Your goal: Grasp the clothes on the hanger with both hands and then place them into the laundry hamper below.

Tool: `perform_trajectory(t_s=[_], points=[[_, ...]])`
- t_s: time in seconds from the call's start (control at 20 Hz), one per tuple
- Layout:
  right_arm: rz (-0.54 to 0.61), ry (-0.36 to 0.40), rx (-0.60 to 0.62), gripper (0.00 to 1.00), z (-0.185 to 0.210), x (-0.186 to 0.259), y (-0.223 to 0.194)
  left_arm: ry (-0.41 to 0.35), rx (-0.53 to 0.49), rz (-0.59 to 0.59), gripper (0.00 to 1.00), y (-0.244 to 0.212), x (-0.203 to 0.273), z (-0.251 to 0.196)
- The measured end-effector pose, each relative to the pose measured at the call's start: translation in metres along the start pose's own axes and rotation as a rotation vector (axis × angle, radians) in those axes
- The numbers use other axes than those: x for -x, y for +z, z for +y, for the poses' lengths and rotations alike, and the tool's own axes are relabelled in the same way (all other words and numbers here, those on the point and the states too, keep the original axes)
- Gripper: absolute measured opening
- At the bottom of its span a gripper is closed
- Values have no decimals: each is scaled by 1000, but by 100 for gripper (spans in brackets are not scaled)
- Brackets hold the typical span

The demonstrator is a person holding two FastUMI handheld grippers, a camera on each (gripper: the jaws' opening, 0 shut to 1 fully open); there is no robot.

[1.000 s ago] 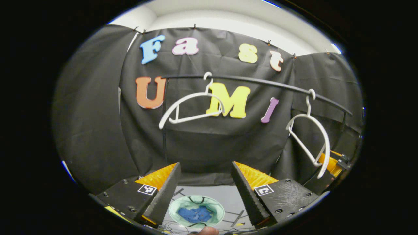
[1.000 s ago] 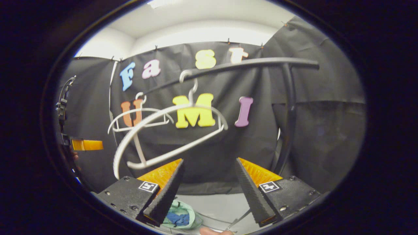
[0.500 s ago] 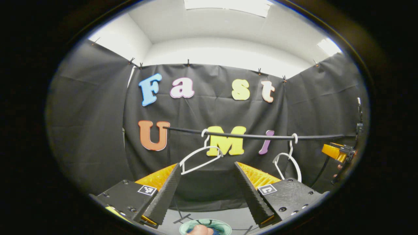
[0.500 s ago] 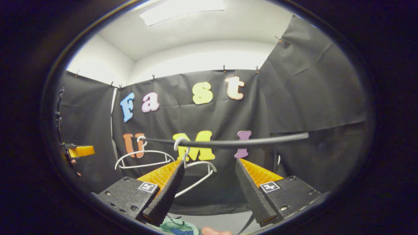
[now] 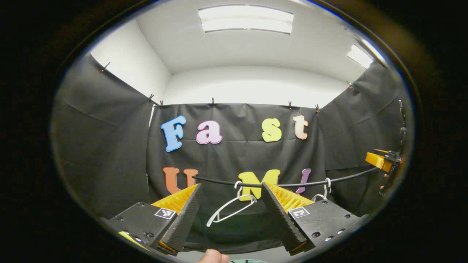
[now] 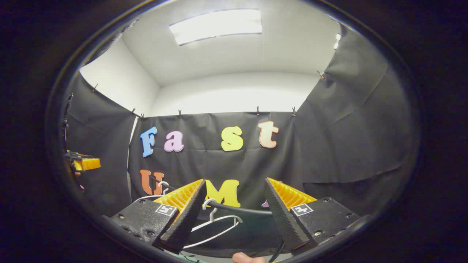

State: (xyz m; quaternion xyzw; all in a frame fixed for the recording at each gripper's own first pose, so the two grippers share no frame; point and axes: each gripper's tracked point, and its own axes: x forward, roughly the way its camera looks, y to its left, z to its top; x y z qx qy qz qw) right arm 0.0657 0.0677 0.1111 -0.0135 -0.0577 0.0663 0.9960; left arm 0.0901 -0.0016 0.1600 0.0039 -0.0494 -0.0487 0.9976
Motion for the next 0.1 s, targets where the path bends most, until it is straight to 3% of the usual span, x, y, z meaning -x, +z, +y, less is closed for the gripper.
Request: perform_trajectory(t_s=[0.1], points=[[-15, 1, 17, 99, -1, 2, 7, 10, 8, -22, 100, 8, 3, 3]])
